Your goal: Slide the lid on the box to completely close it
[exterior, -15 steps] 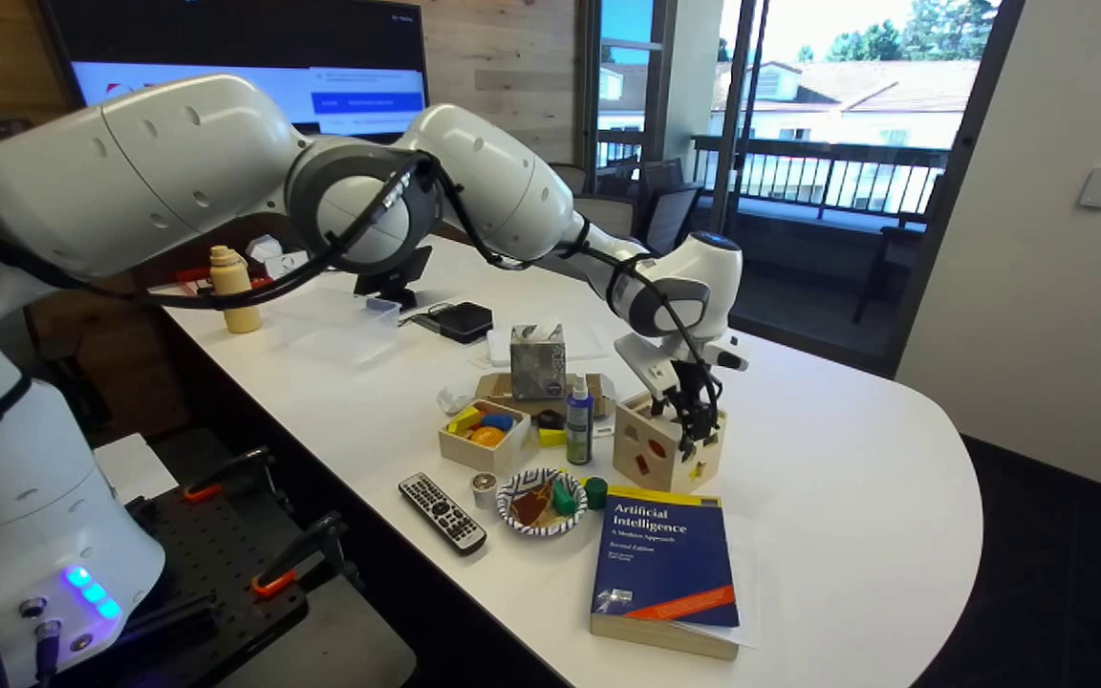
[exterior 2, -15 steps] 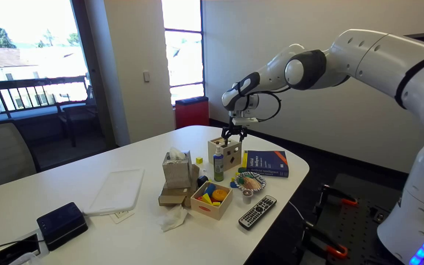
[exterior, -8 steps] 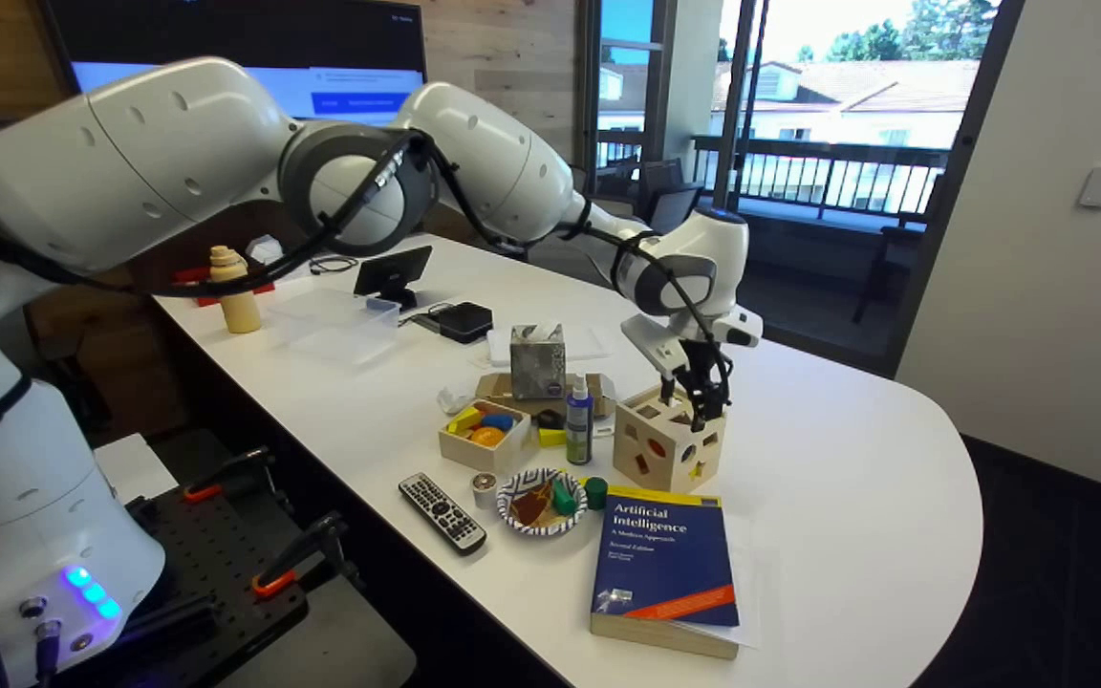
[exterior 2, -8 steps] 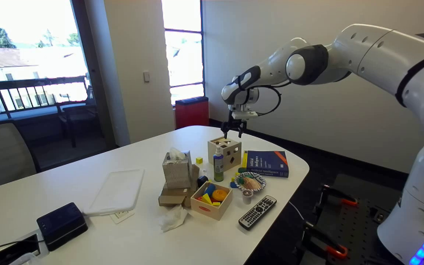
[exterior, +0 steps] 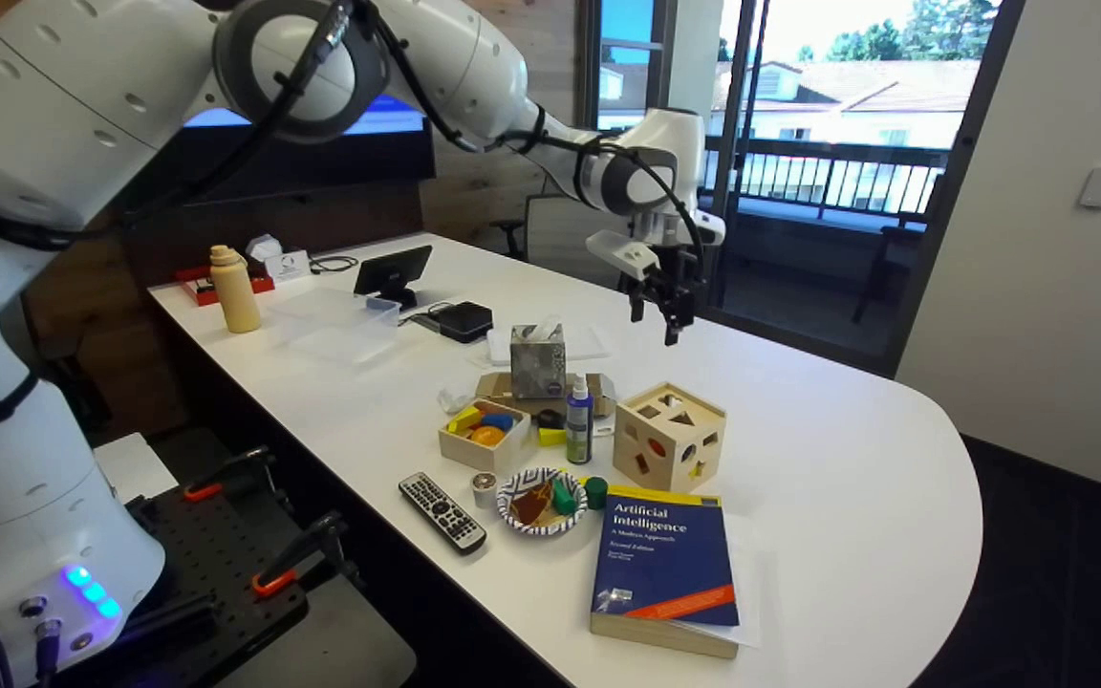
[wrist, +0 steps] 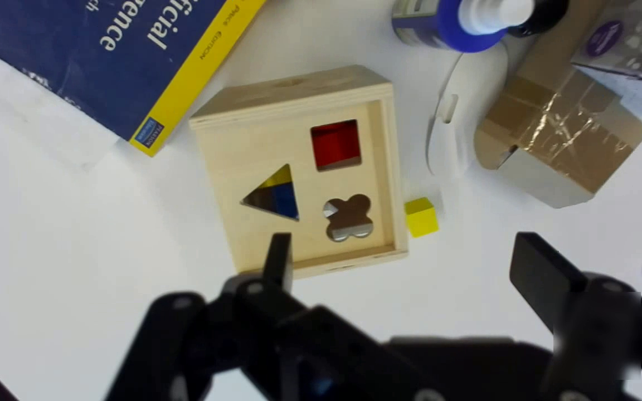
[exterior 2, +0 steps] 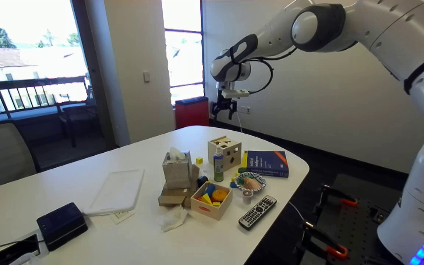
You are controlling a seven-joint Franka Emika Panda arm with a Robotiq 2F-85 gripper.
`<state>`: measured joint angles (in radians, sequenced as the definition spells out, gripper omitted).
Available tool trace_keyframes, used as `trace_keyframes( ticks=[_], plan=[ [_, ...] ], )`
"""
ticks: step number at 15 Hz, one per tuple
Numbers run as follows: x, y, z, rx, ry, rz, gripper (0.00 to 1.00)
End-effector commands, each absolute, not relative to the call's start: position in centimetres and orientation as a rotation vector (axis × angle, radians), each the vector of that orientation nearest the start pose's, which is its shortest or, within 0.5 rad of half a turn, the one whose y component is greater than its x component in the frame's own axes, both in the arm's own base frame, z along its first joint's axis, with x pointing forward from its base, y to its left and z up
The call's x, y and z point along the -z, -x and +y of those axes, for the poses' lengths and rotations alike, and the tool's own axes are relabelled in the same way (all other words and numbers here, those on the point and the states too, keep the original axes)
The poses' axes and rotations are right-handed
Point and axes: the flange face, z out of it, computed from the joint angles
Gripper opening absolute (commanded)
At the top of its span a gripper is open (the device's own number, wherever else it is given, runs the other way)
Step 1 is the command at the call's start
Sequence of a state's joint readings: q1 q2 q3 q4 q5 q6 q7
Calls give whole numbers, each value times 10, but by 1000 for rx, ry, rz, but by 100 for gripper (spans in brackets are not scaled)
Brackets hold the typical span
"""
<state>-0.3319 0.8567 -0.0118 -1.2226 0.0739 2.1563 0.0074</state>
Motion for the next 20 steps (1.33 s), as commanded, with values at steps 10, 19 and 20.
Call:
trace_keyframes(
  ticks=[10,19,20],
  plan=[
    [-368,-646,8,92,3230,601,100],
    [-415,-594,97,204,3318,678,100],
    [-416,-592,97,207,3324,685,100]
  ],
)
